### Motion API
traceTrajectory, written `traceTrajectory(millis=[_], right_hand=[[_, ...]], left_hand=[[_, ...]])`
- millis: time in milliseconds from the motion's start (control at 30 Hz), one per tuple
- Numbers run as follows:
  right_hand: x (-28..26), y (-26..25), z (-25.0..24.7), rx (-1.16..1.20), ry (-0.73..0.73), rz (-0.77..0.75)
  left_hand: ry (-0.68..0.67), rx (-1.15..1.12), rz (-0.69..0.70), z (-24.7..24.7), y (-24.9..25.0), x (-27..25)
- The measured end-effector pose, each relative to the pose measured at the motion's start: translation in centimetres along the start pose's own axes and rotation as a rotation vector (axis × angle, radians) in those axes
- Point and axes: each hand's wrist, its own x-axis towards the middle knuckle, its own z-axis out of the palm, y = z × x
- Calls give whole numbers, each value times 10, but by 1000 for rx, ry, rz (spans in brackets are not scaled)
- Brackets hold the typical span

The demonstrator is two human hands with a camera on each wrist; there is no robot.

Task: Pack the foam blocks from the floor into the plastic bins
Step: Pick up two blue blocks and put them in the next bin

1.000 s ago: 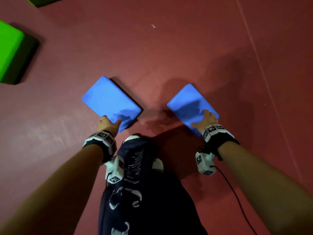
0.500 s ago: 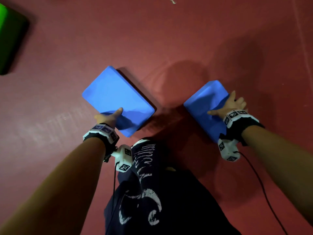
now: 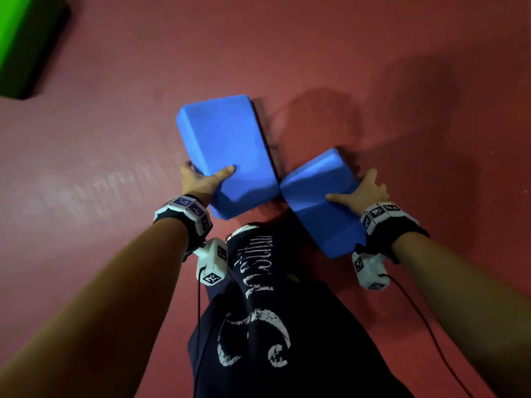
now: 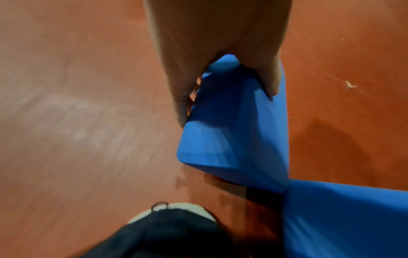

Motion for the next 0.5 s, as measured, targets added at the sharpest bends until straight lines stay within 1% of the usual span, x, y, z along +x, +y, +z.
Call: traceTrajectory(millis=[33,100,133,200,300,400,500], right_hand=[[-6,-1,0,3,-21,0],[-19,-4,1,-80,-88,-25],[-31,-6,1,-140,-124,-32],[-55,-13,1,-202,-138,-43],[-99,-24,-8,-111,-129,-54],[-139,-33,-29,-39,-127,-46],[-178,-40,-60,-25,-93,-67]], left_hand=[[14,11,-2,-6,-11,5],[62,52,-16,-18,-31,6],[78,73,-38,-25,-29,-12],[83,129,-58,-34,-7,-62],[46,234,-59,-54,0,-105],[9,255,-43,-79,3,-140],[22,257,-69,-111,12,-182]])
